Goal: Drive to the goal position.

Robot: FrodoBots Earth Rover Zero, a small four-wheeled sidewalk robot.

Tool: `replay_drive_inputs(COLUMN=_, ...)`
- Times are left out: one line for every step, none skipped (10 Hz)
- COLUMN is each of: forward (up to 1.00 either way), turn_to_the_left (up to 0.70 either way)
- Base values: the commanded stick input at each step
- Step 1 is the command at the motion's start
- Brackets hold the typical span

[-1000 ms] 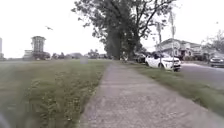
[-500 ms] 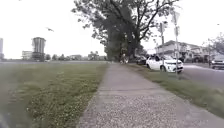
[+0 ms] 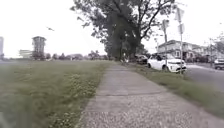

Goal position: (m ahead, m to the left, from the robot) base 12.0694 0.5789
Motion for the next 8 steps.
replay_drive_inputs(forward=0.70, turn_to_the_left=0.00)
replay_drive_inputs(forward=0.70, turn_to_the_left=0.00)
replay_drive_inputs(forward=0.70, turn_to_the_left=0.00)
replay_drive_inputs(forward=0.70, turn_to_the_left=0.00)
replay_drive_inputs(forward=0.70, turn_to_the_left=0.00)
replay_drive_inputs(forward=0.70, turn_to_the_left=0.00)
replay_drive_inputs(forward=0.70, turn_to_the_left=0.00)
replay_drive_inputs(forward=0.70, turn_to_the_left=0.00)
